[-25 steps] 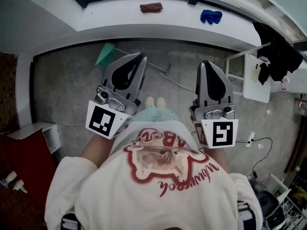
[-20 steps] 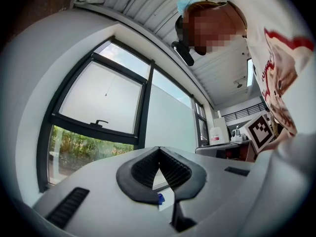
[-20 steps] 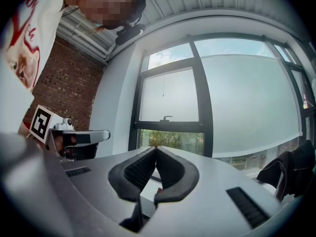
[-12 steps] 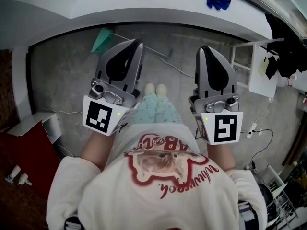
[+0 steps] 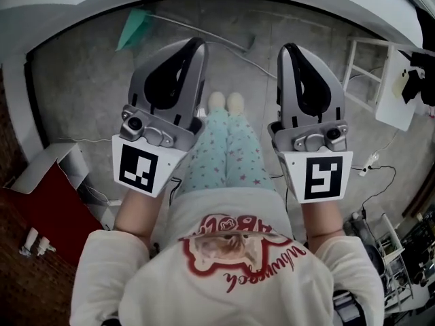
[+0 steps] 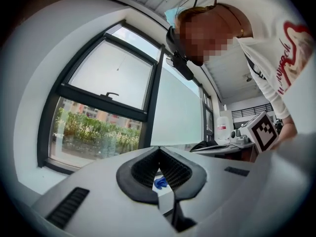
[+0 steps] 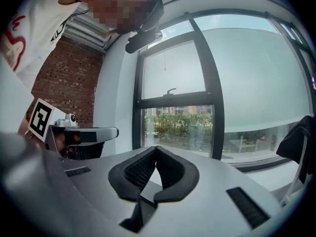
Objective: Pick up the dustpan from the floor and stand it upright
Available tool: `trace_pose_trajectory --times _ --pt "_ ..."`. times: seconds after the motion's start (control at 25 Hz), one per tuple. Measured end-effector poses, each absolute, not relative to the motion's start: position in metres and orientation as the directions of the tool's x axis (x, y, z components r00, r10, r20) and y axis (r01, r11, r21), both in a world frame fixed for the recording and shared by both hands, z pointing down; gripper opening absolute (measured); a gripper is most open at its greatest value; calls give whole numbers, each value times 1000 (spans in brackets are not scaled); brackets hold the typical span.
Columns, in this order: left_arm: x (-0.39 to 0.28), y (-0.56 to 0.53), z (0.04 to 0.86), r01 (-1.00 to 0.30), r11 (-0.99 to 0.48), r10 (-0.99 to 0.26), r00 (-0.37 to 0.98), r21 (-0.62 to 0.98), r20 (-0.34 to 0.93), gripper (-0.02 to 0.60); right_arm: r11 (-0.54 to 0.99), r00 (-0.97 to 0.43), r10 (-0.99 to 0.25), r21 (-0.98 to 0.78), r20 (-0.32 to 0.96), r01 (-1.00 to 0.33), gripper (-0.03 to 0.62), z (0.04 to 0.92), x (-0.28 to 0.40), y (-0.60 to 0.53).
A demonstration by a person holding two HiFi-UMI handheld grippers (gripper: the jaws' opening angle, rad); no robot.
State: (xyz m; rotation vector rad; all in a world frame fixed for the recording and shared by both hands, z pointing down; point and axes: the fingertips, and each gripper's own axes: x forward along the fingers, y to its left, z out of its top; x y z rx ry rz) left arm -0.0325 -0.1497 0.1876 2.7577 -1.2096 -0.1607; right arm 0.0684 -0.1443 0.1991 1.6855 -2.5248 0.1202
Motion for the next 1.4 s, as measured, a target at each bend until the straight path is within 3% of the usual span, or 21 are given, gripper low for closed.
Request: trace_pose_trajectory --times 1.12,1.4 --pt "-49 -178 488 -774 -606 -787 617 184 -1 18 421 -411 -887 1 211 -907 24 559 31 -173" --pt "-54 -177 518 -771 -613 -782 623 171 2 18 416 -460 -869 -234 184 -879 25 630 19 -174"
